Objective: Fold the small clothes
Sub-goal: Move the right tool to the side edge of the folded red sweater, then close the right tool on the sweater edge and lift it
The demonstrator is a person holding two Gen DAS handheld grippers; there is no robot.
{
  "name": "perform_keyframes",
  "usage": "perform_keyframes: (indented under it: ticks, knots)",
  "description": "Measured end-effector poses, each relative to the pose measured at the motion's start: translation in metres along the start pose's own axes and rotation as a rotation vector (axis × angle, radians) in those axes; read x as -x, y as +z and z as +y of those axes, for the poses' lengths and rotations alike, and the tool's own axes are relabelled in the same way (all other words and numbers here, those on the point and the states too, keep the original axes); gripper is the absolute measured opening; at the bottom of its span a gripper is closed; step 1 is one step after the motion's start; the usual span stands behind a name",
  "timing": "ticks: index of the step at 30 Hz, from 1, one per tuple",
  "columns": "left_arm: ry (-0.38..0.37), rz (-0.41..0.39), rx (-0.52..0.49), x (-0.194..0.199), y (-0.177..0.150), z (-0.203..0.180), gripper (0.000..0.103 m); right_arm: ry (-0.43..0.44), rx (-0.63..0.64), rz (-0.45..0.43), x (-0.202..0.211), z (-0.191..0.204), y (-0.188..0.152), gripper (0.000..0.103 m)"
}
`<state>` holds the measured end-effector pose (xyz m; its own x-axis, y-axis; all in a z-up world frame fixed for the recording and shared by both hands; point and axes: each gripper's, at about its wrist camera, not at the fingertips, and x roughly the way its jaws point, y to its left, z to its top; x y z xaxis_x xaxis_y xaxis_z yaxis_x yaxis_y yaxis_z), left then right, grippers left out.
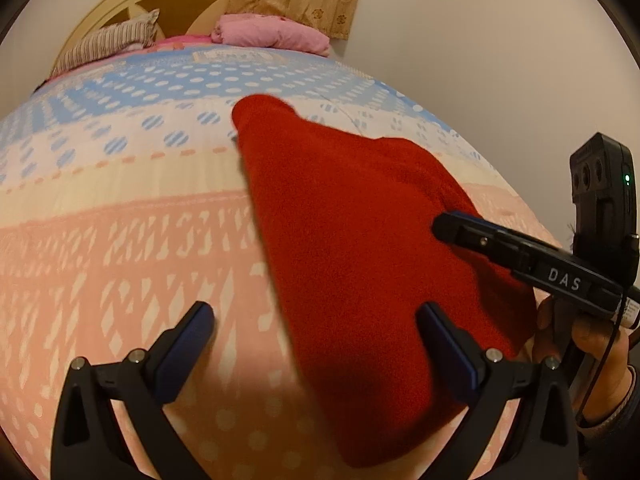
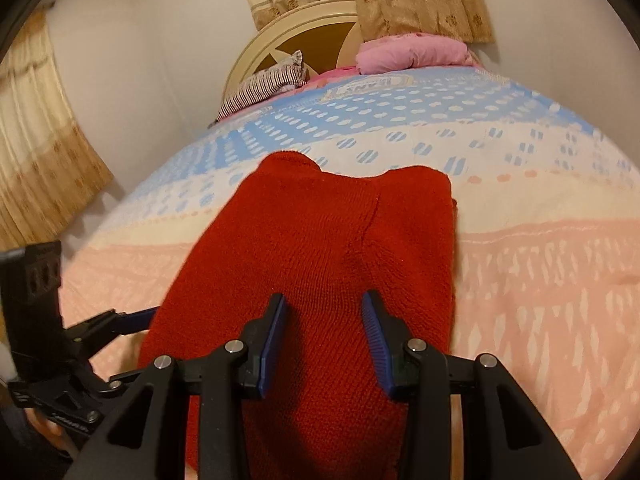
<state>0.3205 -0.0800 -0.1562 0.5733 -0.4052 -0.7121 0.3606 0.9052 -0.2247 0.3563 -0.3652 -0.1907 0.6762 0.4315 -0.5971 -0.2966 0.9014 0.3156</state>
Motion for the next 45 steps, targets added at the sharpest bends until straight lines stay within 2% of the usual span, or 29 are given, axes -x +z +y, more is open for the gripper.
perform_keyframes:
  ticks: [2,5,8,10,12,17,22,26,29,38,42,45]
  knots:
    - [0.012,-0.005,-0.032,-0.003,0.007,-0.004,0.103,0.01,-0.004,-0.005,0.002,0.0,0.001,0.041]
    - [-0.033,0.017,0.021,-0.014,0.007,0.007,0.103,0.021,0.004,-0.02,0.01,0.003,0.002,0.044]
    - [-0.099,0.011,0.09,-0.015,0.003,0.021,0.103,0.045,-0.018,-0.062,0.026,-0.001,0.004,0.06]
    - [-0.081,0.009,0.074,-0.015,0.002,0.018,0.103,0.009,-0.032,-0.12,0.039,-0.007,0.009,0.075]
    - [-0.067,0.006,0.062,-0.014,0.001,0.014,0.103,-0.02,-0.059,-0.148,0.045,-0.018,0.017,0.076]
    - [-0.079,0.006,0.073,-0.014,0.001,0.016,0.103,-0.03,-0.126,-0.061,0.026,-0.045,0.037,0.076]
    - [-0.077,0.009,0.073,-0.014,0.001,0.016,0.103,0.035,-0.215,0.047,-0.01,-0.076,0.046,0.076]
    - [-0.069,0.012,0.066,-0.015,0.002,0.016,0.103,0.072,-0.288,0.08,-0.029,-0.094,0.048,0.076]
    - [-0.071,0.011,0.066,-0.015,0.002,0.015,0.103,0.076,-0.314,0.082,-0.036,-0.102,0.048,0.073]
    - [-0.074,0.012,0.069,-0.015,0.002,0.016,0.103,0.121,-0.28,0.114,-0.059,-0.093,0.059,0.059]
    - [-0.075,0.012,0.069,-0.015,0.002,0.015,0.103,0.124,-0.233,0.133,-0.065,-0.083,0.06,0.048]
    - [-0.075,0.011,0.067,-0.015,0.002,0.015,0.103,0.153,-0.244,0.137,-0.067,-0.086,0.058,0.038]
